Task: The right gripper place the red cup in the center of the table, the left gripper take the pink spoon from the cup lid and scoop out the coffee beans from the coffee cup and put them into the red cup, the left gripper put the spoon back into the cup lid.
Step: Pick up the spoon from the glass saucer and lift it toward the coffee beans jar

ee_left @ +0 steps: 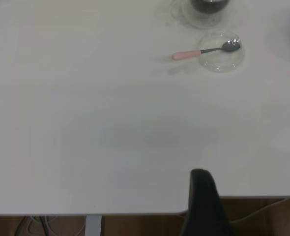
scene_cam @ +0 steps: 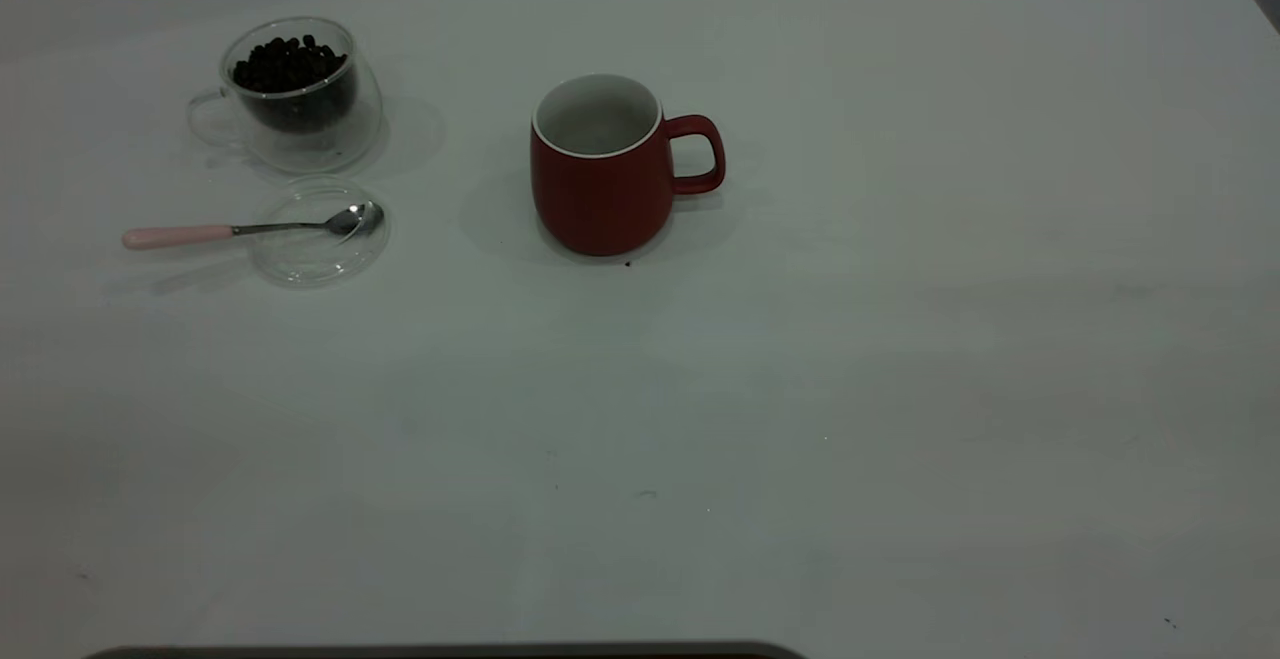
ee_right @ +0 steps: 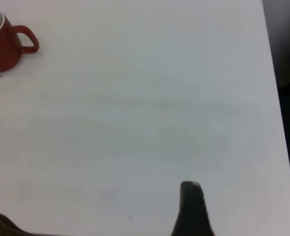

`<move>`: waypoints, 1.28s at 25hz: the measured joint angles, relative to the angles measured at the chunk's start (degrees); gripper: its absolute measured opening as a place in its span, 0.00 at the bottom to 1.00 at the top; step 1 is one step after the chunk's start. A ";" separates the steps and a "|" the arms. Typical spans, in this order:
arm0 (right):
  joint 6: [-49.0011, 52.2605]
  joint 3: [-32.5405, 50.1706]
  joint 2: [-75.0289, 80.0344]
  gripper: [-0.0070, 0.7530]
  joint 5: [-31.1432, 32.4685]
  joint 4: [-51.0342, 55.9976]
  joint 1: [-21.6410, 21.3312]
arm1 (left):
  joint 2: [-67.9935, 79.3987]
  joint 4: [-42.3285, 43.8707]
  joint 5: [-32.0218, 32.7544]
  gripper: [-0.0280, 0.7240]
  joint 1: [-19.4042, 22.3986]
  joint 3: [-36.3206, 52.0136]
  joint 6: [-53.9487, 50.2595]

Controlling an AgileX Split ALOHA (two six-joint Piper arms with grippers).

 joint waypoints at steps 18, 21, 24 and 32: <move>0.00 0.00 0.00 0.79 0.00 0.00 0.00 | 38.77 -4.67 -11.38 0.76 0.00 -16.66 -2.26; 0.00 0.00 0.00 0.79 0.00 0.00 0.00 | 50.74 -10.00 -13.51 0.79 0.00 -21.89 3.29; 0.05 0.00 0.00 0.79 0.00 0.00 0.00 | 61.61 -16.56 -15.50 0.85 0.00 -25.52 9.99; 0.05 0.00 0.00 0.79 -0.05 0.00 0.00 | 81.29 -28.33 -18.24 0.98 1.90 -27.34 15.28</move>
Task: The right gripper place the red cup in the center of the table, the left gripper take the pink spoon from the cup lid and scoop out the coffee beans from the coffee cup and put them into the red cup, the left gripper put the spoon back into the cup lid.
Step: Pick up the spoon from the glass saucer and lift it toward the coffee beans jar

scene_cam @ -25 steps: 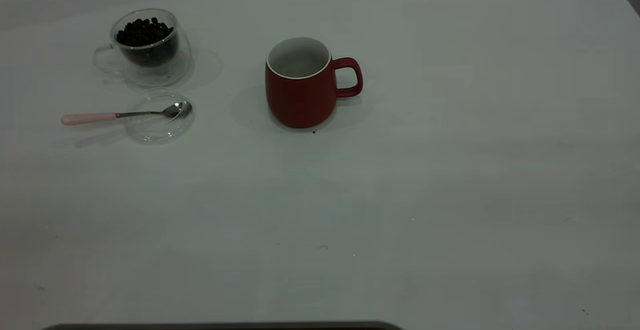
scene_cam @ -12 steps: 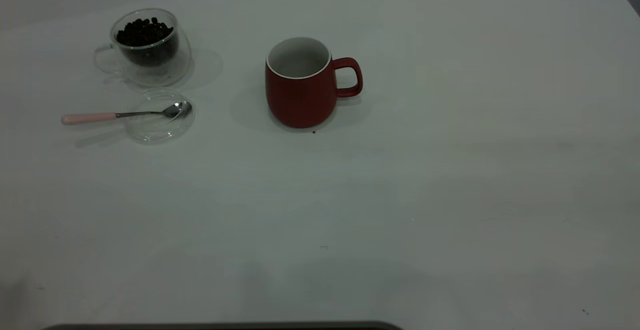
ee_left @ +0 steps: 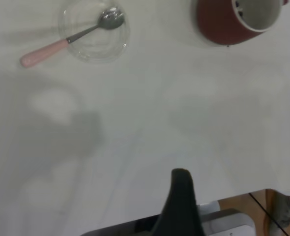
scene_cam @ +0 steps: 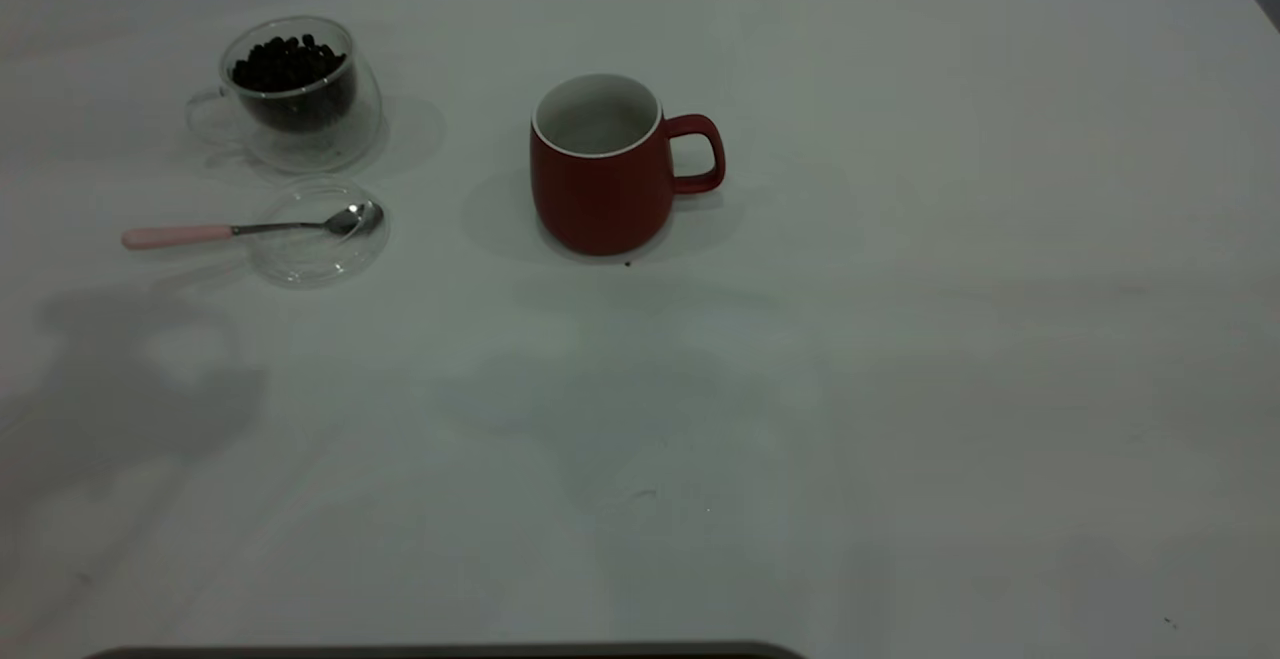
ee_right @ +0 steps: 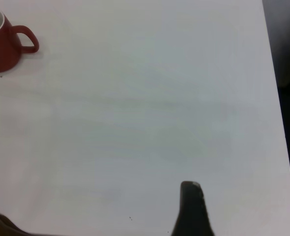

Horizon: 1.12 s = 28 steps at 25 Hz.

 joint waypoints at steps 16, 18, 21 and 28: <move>0.00 0.00 0.00 0.79 0.00 0.00 0.00 | 26.94 -27.93 7.69 0.98 29.44 -0.14 39.54; 0.00 0.00 0.00 0.79 0.00 0.00 0.00 | 31.05 -29.90 7.89 0.98 31.69 -0.30 42.88; 0.00 0.00 0.00 0.79 0.00 0.00 0.00 | 36.64 -31.02 7.59 0.98 34.19 -0.61 46.62; 0.00 0.00 0.00 0.79 0.00 0.00 0.00 | 49.11 -32.74 7.42 0.98 35.81 -5.51 52.11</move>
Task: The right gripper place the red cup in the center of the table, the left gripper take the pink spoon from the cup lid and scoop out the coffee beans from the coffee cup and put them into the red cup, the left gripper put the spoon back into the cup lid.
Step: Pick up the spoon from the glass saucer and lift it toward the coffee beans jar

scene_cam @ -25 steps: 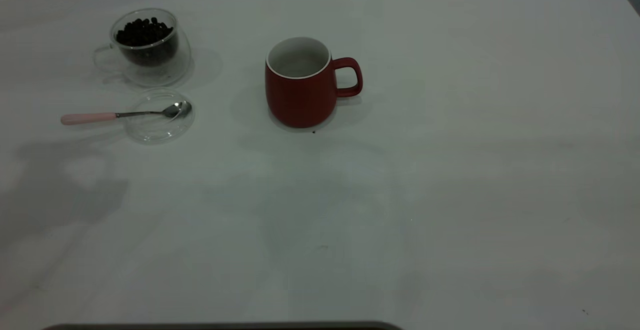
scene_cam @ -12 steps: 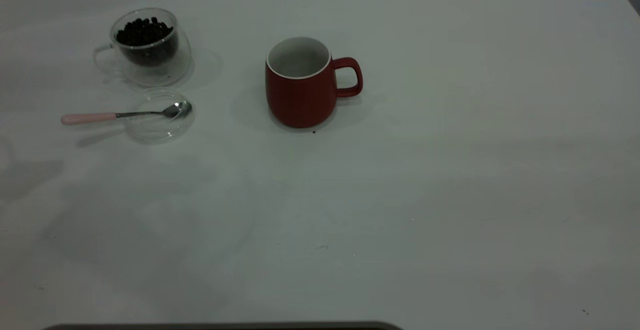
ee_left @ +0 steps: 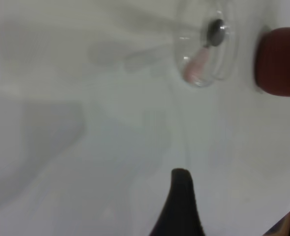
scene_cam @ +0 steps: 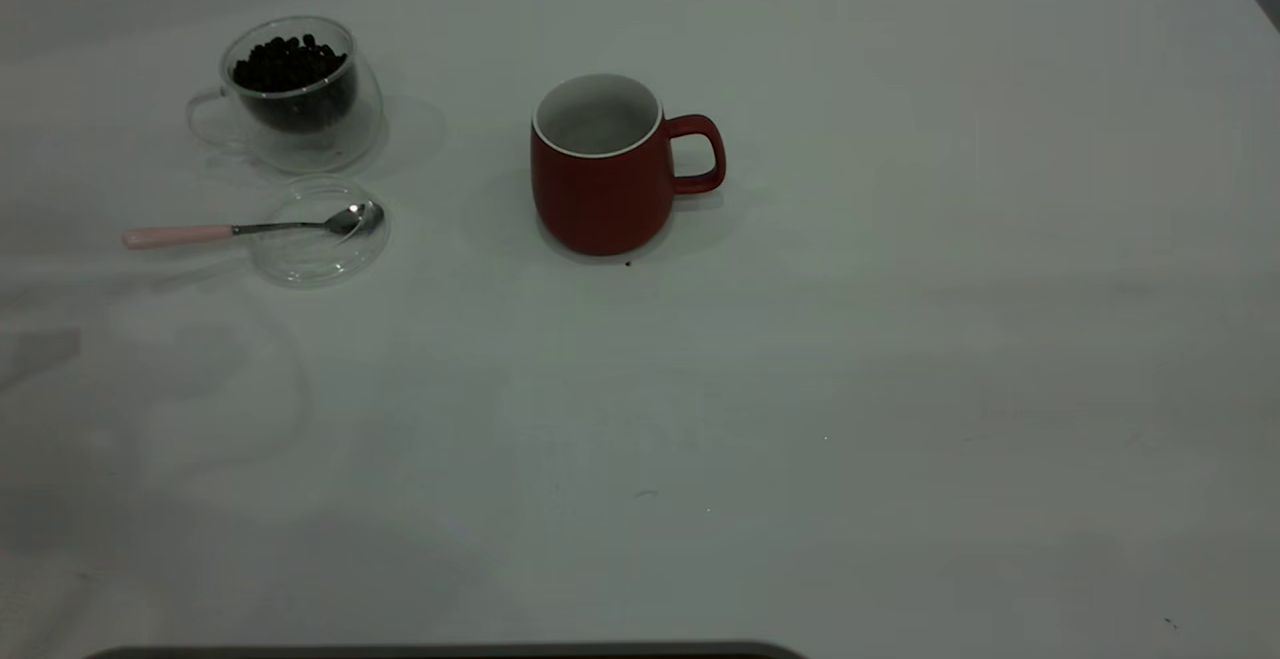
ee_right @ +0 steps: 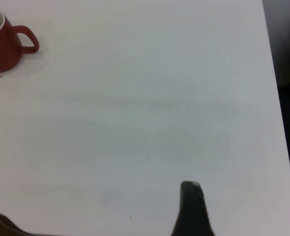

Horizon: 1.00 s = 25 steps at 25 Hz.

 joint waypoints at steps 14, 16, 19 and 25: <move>0.00 0.00 0.00 0.79 0.00 0.00 0.00 | 14.59 -3.81 1.77 0.98 -6.56 -11.92 1.93; 0.00 0.00 0.00 0.79 0.00 0.00 0.00 | 15.56 -5.06 1.79 0.98 -7.78 -12.93 1.92; 0.00 0.00 0.00 0.79 0.00 0.00 0.00 | 17.24 -7.24 1.84 0.98 -10.04 -13.99 2.25; 0.00 0.00 0.00 0.79 0.00 0.00 0.00 | 18.77 -11.34 1.78 0.96 -12.66 -14.27 3.15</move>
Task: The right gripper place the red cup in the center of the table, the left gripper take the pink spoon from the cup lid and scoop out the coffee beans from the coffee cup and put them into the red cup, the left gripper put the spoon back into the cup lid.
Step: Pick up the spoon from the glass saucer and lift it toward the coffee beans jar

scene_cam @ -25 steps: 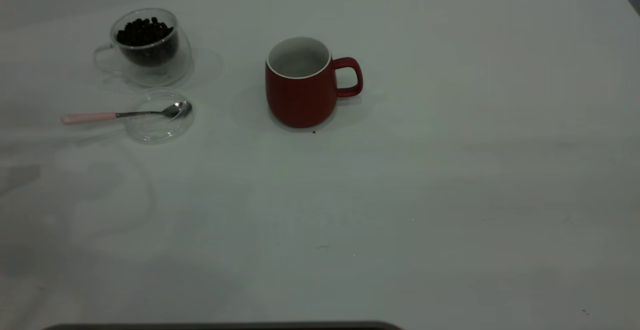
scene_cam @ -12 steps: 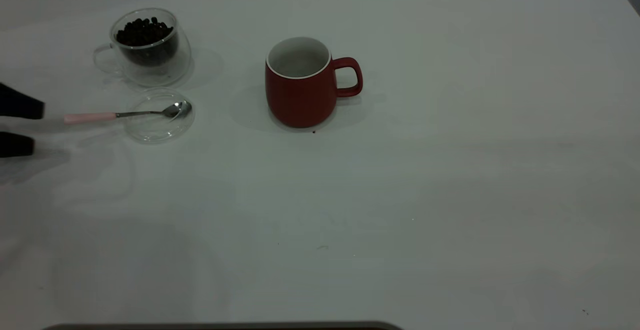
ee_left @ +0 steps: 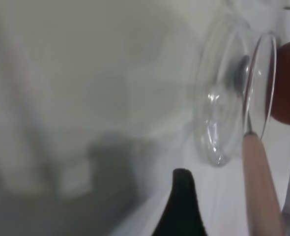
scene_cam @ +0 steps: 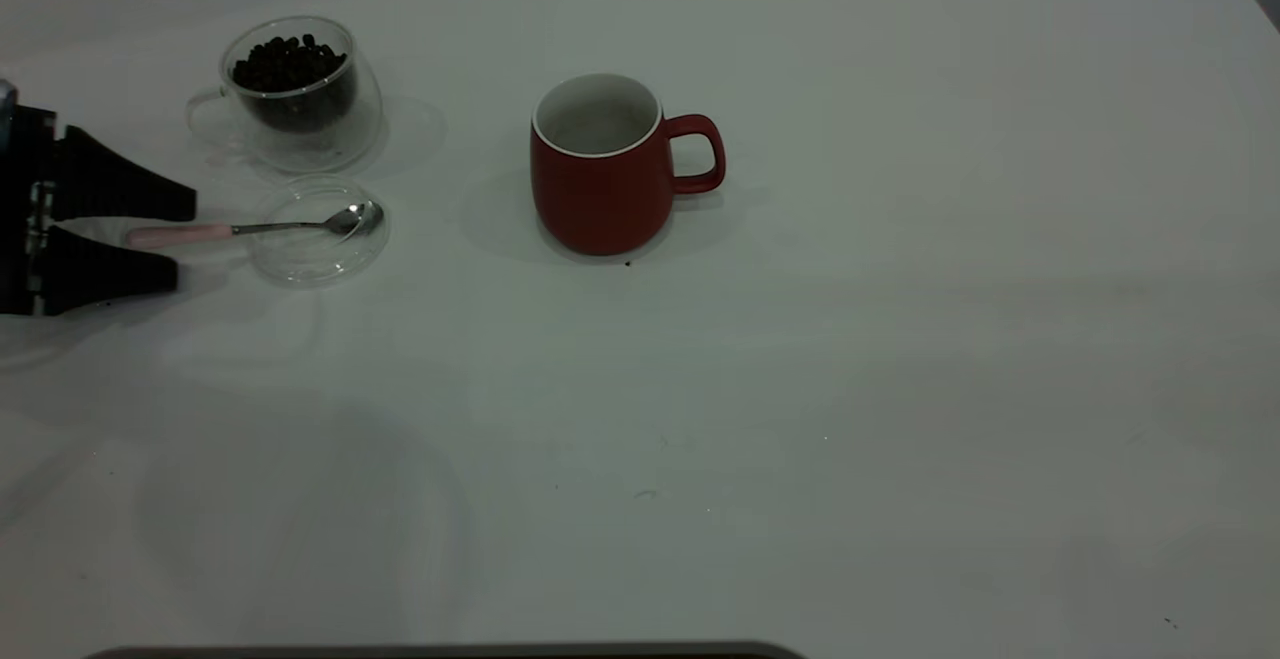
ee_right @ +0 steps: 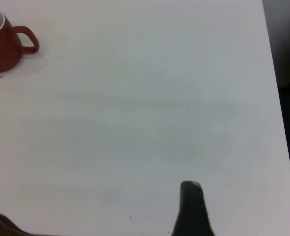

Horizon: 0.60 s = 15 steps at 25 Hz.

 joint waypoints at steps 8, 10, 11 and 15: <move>0.00 0.00 0.00 0.79 0.00 0.05 0.00 | 0.00 -1.22 3.41 0.77 -0.07 -0.18 0.30; 0.00 0.00 0.00 0.79 0.00 0.05 0.00 | 0.00 -1.22 4.02 0.70 -0.07 -0.18 0.30; 0.00 0.00 0.00 0.79 0.00 0.05 0.00 | 0.00 -1.22 4.16 0.67 -0.07 -0.18 0.30; 0.00 0.00 0.00 0.79 0.00 0.05 0.00 | 0.00 -1.22 4.16 0.54 -0.07 -0.18 0.42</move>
